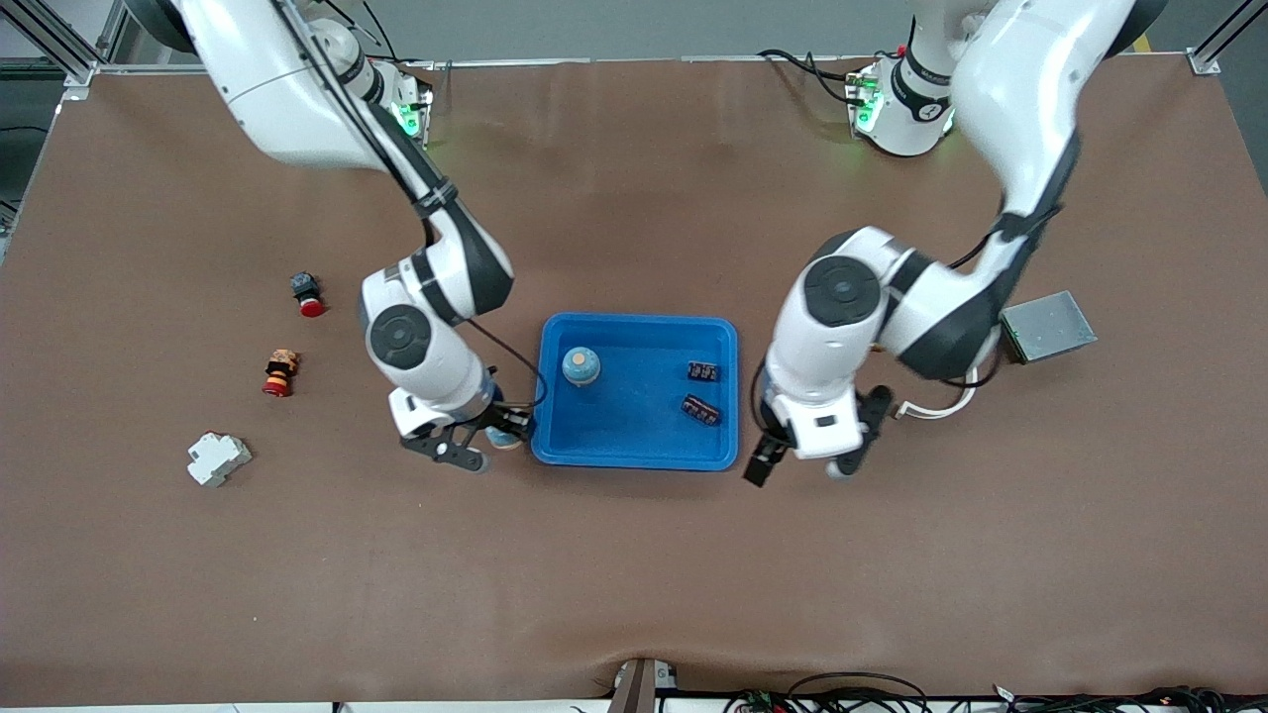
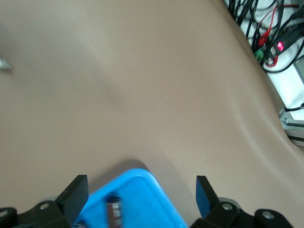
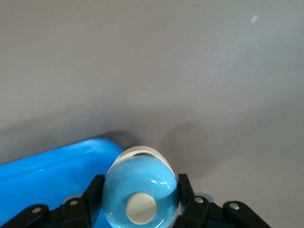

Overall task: Place electrolytic capacitor and blue bell in tray
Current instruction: 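Lower the bell into the tray with the right gripper while the left gripper withdraws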

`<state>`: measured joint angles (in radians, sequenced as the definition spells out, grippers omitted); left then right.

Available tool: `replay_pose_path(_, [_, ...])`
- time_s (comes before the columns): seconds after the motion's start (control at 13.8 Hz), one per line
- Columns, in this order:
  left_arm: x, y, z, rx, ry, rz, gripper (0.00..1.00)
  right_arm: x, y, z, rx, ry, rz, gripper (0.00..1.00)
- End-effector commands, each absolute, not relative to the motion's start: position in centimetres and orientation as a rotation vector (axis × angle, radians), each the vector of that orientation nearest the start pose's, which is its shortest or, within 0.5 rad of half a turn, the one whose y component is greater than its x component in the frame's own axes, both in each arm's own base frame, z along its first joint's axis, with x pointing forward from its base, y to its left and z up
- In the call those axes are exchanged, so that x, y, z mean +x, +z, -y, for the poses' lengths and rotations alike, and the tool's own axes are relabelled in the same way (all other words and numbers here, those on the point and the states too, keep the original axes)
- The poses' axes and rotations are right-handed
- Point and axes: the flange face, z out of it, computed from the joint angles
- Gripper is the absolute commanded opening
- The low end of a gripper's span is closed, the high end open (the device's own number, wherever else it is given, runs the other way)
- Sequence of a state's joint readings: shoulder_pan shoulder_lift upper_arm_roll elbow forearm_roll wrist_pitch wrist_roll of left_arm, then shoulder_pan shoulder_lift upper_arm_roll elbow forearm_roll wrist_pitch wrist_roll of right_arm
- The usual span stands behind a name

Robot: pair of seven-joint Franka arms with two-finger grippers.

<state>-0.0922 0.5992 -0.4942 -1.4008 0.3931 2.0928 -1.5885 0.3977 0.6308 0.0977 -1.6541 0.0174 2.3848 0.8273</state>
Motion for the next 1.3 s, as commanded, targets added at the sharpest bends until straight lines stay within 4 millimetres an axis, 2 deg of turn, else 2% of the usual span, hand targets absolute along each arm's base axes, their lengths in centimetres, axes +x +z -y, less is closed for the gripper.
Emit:
replay_pose_path(0.0, [64.8, 46.4, 25.8, -2.982, -0.146, 1.29, 1.0, 61.1, 25.7, -33.8, -2.958, -0.061, -0.692, 0.0])
replay_pose_path(0.14, [64.8, 49.3, 21.1, -3.03, -0.092, 1.146, 1.0, 59.2, 25.0, -37.3, -2.977, -0.119, -0.81, 0.0])
replay_pose_path(0.22, [64.5, 50.5, 20.3, -3.062, -0.091, 1.071, 1.0, 58.7, 24.7, -38.5, -3.007, -0.187, -0.822, 0.0])
replay_pose_path(0.29, [63.9, 51.9, 19.6, -3.066, -0.109, 1.005, 1.0, 58.3, 24.1, -38.8, -3.026, -0.215, -0.842, 0.0])
replay_pose_path(0.43, [63.9, 53.6, 14.9, -3.042, -0.109, 0.914, 1.0, 58.3, 23.6, -39.0, -3.016, -0.207, -0.858, 0.0])
replay_pose_path(0.58, [63.4, 55.9, 9.7, -3.055, -0.109, 0.733, 1.0, 58.1, 22.7, -39.1, -3.025, -0.197, -0.858, 0.0])
replay_pose_path(0.65, [62.7, 57.1, 7.9, -3.048, -0.099, 0.668, 1.0, 58.5, 21.9, -39.3, -3.024, -0.196, -0.866, 0.0])
replay_pose_path(0.8, [62.1, 58.0, 4.5, -3.047, -0.068, 0.575, 1.0, 59.5, 20.3, -40.0, -3.013, -0.196, -0.886, 0.0])
replay_pose_path(0.87, [62.1, 58.2, 3.8, -3.053, -0.062, 0.512, 1.0, 59.8, 19.7, -40.5, -3.002, -0.197, -0.903, 0.0])
replay_pose_path(1.01, [61.3, 60.8, 3.3, -3.053, -0.08, 0.443, 1.0, 59.3, 19.0, -41.8, -2.997, -0.193, -0.909, 0.0])
replay_pose_path(1.23, [59.9, 62.8, 3.6, -3.041, -0.086, 0.417, 1.0, 58.9, 19.0, -42.3, -2.996, -0.189, -0.909, 0.0])
